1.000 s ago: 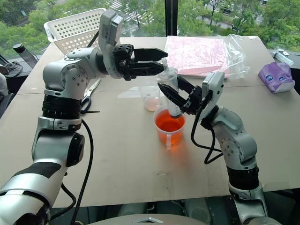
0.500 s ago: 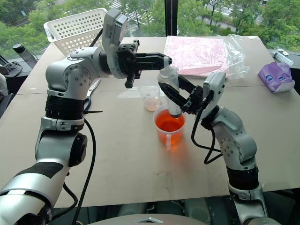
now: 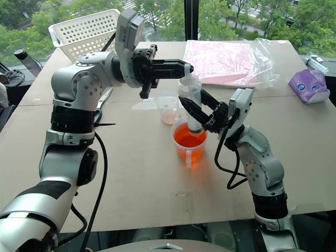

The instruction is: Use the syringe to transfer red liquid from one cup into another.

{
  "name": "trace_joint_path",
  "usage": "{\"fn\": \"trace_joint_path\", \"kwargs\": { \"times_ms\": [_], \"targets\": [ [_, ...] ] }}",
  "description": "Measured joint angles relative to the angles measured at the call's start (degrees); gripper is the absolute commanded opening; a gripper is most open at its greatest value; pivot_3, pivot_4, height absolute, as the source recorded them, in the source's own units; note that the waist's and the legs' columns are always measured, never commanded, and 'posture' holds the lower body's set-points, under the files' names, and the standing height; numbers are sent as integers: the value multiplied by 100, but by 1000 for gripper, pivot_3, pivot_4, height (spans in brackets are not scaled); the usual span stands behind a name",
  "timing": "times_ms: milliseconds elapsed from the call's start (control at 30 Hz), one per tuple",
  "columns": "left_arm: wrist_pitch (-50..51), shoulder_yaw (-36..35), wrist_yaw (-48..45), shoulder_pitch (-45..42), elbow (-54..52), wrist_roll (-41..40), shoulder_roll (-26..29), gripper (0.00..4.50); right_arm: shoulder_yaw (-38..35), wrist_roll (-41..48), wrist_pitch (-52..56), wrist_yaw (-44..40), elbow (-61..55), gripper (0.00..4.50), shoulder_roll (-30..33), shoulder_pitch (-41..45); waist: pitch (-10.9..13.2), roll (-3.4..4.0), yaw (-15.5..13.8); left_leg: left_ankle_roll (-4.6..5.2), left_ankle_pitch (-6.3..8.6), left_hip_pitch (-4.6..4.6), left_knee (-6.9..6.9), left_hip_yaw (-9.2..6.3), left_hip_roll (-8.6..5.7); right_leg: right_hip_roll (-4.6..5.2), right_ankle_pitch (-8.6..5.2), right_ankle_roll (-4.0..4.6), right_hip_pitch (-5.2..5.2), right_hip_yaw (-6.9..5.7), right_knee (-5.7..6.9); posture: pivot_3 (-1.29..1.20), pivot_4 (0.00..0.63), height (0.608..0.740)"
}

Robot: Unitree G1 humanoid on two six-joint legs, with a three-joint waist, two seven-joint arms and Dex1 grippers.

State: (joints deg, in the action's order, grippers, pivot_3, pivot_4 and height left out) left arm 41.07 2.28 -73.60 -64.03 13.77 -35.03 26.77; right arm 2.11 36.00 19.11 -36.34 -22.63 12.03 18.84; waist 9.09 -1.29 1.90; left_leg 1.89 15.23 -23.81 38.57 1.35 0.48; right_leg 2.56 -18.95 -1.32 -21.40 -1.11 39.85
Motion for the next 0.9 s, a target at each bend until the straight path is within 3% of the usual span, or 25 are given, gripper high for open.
{"fn": "trace_joint_path", "kwargs": {
  "times_ms": [367,600,900],
  "targets": [
    [36,-5,-12,0,6,-14,63,89,51,1,-42,-61,88,1510,5,5,0,0,1,0,0,0,0,0,0,0,0,0,0,0,0,0,150,740],
    [62,-108,-78,4,-3,-53,182,3220,91,38,18,-99,96,1510,33,98,0,0,8,0,0,0,0,-1,0,0,0,0,0,0,0,0,150,740],
    [-53,-216,-104,50,-45,-14,292,3220,42,214,251,52,83,1510,52,314,0,0,5,0,0,0,1,-1,0,0,0,0,0,0,0,0,150,740]
  ]
}}
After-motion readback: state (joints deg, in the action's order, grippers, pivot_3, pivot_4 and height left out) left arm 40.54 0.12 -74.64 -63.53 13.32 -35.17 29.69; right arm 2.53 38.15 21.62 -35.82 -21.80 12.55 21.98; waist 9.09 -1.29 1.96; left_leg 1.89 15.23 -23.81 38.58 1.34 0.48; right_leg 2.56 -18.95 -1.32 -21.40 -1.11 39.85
